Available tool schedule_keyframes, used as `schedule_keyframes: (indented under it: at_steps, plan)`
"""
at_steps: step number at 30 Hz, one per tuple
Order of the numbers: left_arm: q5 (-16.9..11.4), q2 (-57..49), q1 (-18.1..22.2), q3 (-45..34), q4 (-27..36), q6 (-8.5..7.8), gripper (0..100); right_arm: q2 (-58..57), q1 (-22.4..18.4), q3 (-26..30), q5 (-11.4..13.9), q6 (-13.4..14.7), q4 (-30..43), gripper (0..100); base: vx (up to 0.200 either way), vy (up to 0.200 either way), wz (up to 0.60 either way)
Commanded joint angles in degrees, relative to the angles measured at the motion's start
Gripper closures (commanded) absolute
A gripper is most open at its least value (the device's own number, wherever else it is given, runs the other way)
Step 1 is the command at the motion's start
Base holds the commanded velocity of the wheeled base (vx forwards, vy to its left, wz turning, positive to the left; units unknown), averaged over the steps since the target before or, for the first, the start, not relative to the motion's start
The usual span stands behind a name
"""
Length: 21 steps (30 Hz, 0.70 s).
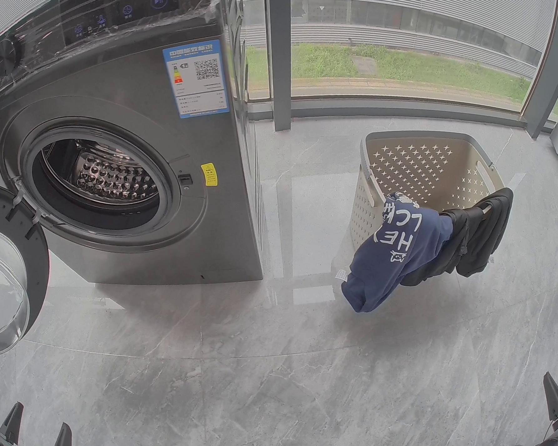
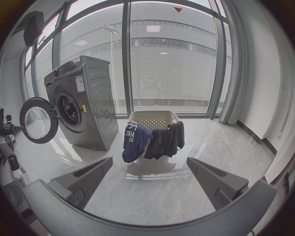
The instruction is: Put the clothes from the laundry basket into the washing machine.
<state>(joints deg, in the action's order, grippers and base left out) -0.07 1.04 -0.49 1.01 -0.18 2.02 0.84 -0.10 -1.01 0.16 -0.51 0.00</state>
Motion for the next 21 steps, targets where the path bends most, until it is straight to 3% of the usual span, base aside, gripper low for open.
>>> schedule_keyframes:
  at_steps: [1,5,14,21]
  plan:
    - [0.0,-0.9,0.0,-1.0,0.0,0.09,0,-0.4,0.0,0.9,0.0,0.0,0.0,0,0.000,-0.200,0.00]
    - [0.0,-0.9,0.0,-1.0,0.0,0.09,0,-0.4,0.0,0.9,0.0,0.0,0.0,0,0.000,-0.200,0.00]
    - [0.0,-0.9,0.0,-1.0,0.0,0.09,0,-0.4,0.0,0.9,0.0,0.0,0.0,0,0.000,0.000,0.00]
    - [0.0,-0.9,0.0,-1.0,-0.1,0.09,0,-0.4,0.0,0.9,0.0,0.0,0.0,0,0.171,0.000,0.00]
